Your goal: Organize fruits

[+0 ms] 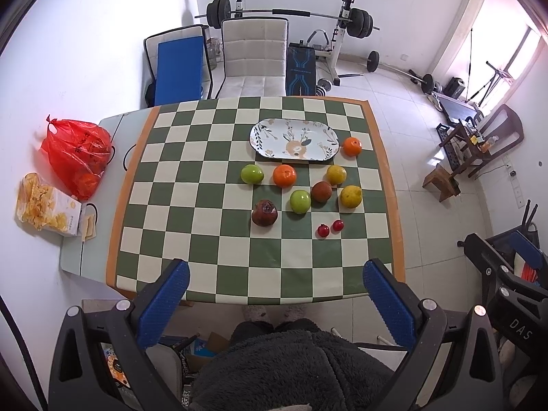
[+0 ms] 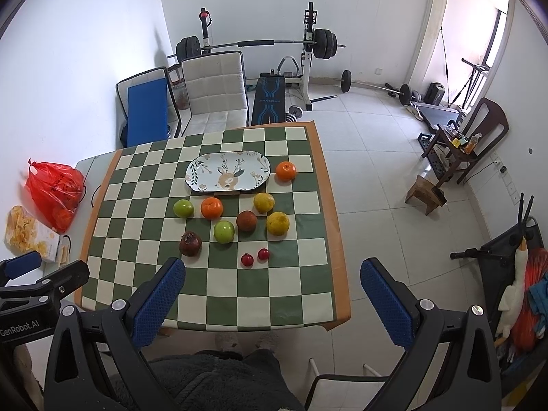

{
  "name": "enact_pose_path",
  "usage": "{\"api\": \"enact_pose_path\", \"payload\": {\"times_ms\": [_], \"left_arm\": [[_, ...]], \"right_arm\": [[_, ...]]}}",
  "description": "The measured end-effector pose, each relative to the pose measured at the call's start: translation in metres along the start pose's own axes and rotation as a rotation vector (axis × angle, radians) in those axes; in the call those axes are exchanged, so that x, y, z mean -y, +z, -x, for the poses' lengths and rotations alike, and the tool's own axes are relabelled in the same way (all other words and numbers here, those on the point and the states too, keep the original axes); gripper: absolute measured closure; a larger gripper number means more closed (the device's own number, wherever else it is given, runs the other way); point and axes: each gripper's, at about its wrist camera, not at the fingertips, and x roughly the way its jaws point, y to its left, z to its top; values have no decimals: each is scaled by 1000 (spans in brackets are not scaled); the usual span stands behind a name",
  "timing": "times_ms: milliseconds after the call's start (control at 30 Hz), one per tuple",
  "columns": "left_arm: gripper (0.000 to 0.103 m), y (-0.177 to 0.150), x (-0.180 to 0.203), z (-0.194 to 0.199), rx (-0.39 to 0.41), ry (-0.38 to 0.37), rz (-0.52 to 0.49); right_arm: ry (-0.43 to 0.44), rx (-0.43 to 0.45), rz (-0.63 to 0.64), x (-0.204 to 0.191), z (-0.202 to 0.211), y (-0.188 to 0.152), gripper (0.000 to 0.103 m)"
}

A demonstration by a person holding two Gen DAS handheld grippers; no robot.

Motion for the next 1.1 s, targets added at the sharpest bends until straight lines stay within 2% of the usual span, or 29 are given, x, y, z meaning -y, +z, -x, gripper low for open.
{"api": "enact_pose_path", "payload": {"times_ms": [533, 567, 733, 867, 967, 1033, 1100], "left_arm": [[0, -3, 3, 1, 5, 2, 0], [0, -3, 3, 1, 4, 2, 2], [0, -2, 2, -3, 12, 9, 5], [0, 14, -1, -29, 71, 129, 14], [0, 30, -2, -63, 96, 203, 14], [0, 42, -4, -90, 84, 232, 10], [0, 54, -4, -126, 38, 233, 2]], "right_arm": [[8, -5, 0, 0, 3, 3, 0], [9, -6, 1, 5, 9, 18, 0], [18, -19, -12, 11, 2, 29, 0], [5, 8, -24, 22, -29, 35, 0], [24, -9, -57, 27, -78, 38, 0], [56, -63, -94, 35, -124, 42, 0], [76, -104, -115, 40, -163, 43, 0]]}}
